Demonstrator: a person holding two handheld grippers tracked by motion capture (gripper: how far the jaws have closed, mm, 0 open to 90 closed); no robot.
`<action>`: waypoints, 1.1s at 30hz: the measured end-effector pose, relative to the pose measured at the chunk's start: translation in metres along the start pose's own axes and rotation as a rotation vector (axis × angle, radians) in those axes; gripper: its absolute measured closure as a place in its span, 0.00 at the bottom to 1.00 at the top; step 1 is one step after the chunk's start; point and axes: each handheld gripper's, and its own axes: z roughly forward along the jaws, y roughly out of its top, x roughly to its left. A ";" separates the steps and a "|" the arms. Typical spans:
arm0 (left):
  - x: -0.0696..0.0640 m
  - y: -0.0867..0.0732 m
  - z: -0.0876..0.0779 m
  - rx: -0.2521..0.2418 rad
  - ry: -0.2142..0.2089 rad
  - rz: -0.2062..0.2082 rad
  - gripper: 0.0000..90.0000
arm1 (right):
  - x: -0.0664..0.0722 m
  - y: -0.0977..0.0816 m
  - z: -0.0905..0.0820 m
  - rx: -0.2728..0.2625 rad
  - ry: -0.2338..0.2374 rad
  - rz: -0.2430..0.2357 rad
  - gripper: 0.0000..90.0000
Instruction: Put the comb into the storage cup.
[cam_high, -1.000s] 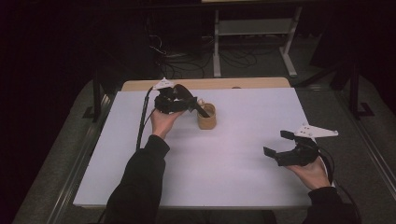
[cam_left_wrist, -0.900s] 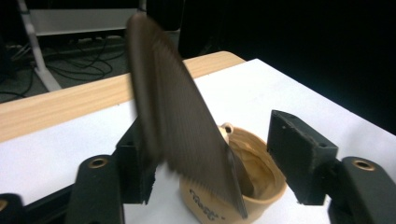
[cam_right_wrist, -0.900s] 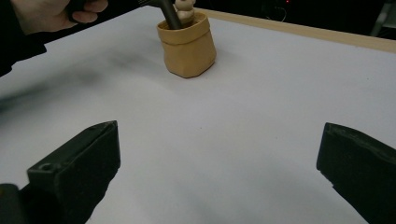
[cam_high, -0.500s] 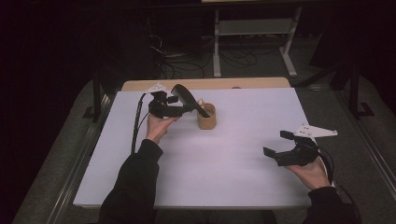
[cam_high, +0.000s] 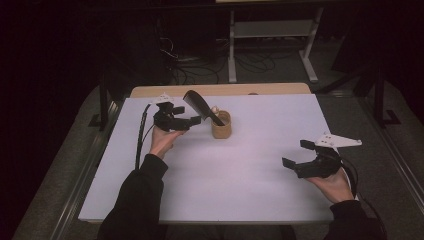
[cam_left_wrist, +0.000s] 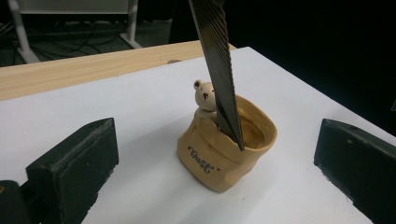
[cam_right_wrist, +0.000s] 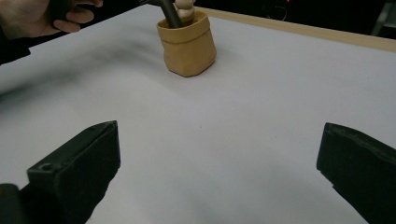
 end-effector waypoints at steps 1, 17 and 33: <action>0.000 -0.001 -0.001 0.001 0.002 0.005 0.00 | 0.000 0.000 0.000 -0.001 0.001 0.000 0.00; 0.008 -0.015 -0.029 -0.016 0.035 0.018 0.00 | 0.000 0.000 0.001 0.007 -0.001 -0.005 0.00; 0.008 -0.023 -0.057 -0.037 0.047 0.030 0.00 | -0.001 -0.001 0.001 0.010 -0.006 -0.005 0.00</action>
